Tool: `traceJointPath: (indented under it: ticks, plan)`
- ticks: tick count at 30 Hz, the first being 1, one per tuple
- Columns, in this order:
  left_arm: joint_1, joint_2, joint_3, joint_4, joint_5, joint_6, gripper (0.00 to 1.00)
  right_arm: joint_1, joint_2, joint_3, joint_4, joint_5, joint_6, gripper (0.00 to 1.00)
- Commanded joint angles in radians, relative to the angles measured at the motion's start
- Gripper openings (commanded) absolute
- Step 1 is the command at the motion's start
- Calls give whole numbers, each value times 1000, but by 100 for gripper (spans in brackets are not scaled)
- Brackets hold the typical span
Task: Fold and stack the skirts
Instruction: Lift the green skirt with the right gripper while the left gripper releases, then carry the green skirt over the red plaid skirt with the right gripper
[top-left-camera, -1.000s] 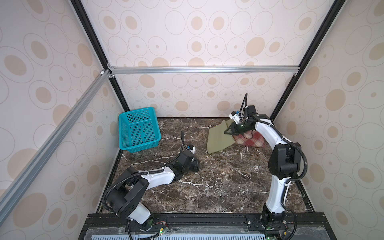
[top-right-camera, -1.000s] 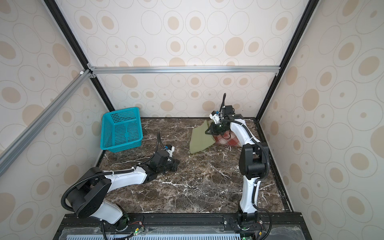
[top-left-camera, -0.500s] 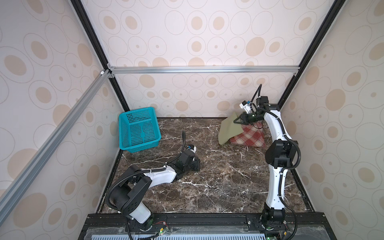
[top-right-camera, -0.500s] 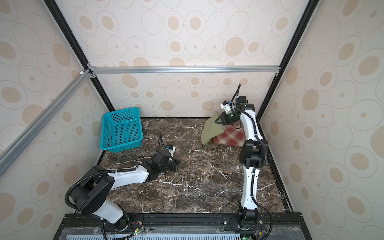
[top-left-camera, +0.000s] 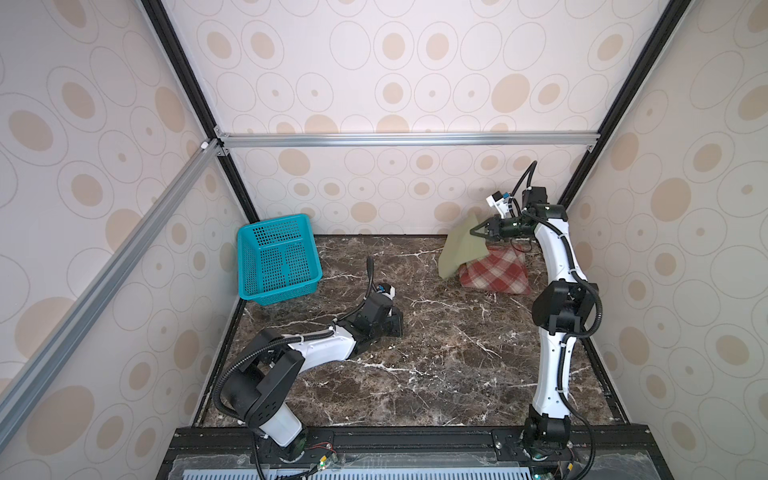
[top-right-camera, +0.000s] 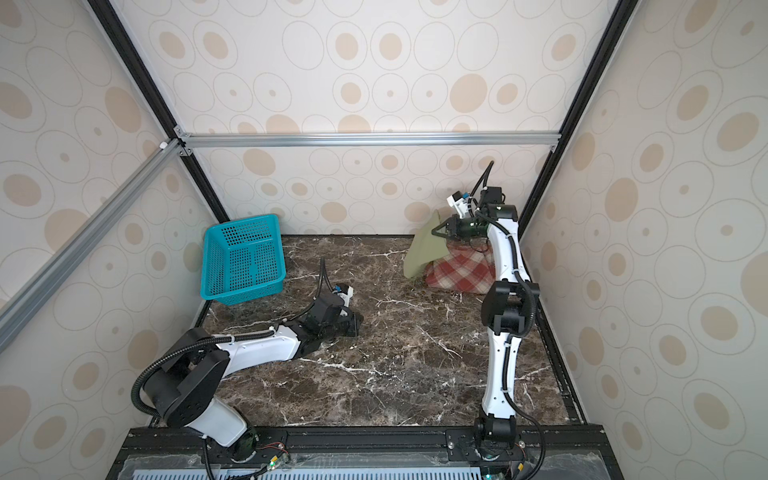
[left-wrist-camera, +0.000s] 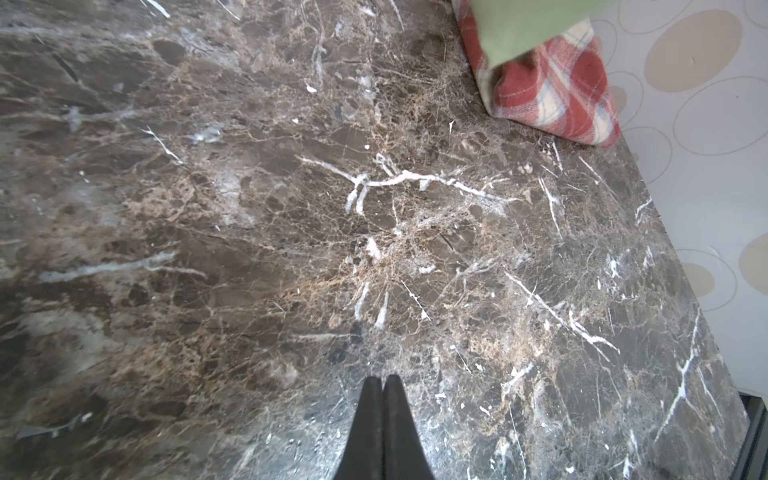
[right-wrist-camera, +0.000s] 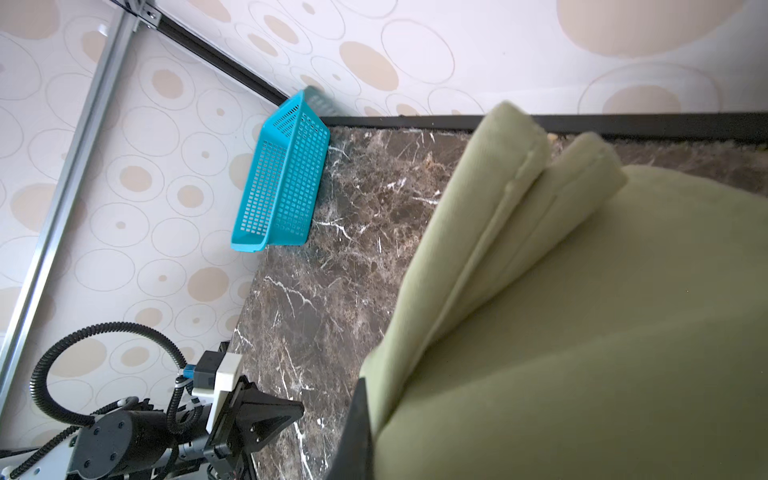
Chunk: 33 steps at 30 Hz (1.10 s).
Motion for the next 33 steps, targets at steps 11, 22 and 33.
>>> traceJointPath:
  ticks: [11, 22, 33]
  plan:
    - [6, 42, 47, -23, -19, -53, 0, -70, 61, 11, 134, -167, 68, 0]
    - [3, 104, 92, -45, 20, -59, 0, -139, -38, -305, -4, -86, -158, 0]
    - [3, 122, 132, -85, 27, -56, 0, -235, 11, -166, -127, -104, -222, 0]
